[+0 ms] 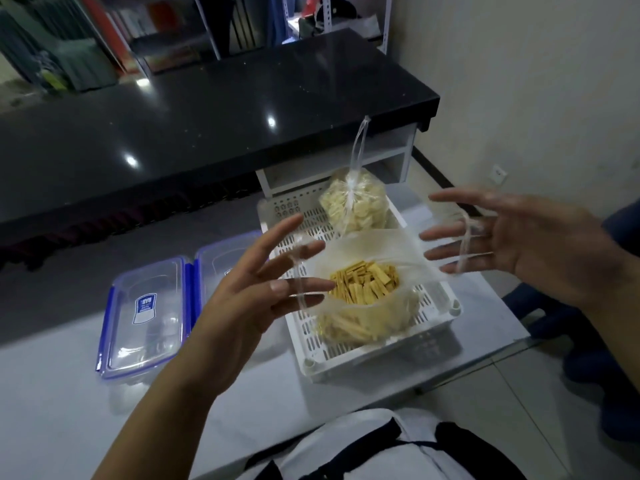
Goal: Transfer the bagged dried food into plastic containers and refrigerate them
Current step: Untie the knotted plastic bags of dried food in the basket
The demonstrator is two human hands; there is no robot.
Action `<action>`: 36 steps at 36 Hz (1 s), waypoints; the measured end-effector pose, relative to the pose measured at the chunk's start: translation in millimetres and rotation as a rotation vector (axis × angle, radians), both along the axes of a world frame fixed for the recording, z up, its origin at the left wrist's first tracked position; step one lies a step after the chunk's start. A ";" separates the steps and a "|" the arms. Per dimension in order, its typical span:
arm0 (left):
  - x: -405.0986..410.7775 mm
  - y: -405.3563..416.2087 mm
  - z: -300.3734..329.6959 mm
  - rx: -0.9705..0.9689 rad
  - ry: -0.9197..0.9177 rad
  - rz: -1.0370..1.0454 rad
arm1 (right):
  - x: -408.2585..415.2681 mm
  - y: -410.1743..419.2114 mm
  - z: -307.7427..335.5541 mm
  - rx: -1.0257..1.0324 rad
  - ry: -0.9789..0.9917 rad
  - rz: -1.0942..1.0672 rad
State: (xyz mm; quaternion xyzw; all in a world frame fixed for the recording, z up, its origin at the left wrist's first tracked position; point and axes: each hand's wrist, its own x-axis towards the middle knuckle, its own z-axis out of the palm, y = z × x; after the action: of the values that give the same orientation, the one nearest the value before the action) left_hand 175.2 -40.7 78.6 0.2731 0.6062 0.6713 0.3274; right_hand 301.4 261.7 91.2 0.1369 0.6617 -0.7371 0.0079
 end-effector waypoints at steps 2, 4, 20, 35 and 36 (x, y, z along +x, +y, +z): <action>-2.7 -1.5 0.3 -0.093 0.139 0.024 | -0.9 4.2 3.0 0.150 -0.034 0.014; -7.3 -3.0 0.7 -0.192 0.329 0.141 | -2.1 12.7 7.9 0.241 -0.089 0.002; -146.7 92.9 -53.7 -0.639 0.664 0.006 | -147.0 37.0 -61.2 0.683 -0.171 -0.106; -190.1 199.0 -87.3 -0.687 0.899 -0.040 | -194.6 23.2 -95.5 0.915 -0.148 -0.151; -190.5 198.9 -87.2 -0.689 0.907 -0.031 | -194.8 25.0 -96.0 0.886 -0.151 -0.153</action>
State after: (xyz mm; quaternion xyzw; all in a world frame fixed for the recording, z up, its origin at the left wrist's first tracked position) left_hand -15.3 158.2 -8.6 0.4204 0.8660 0.2455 0.1142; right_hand 106.6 286.8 -4.8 0.2288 0.8988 -0.3694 -0.0576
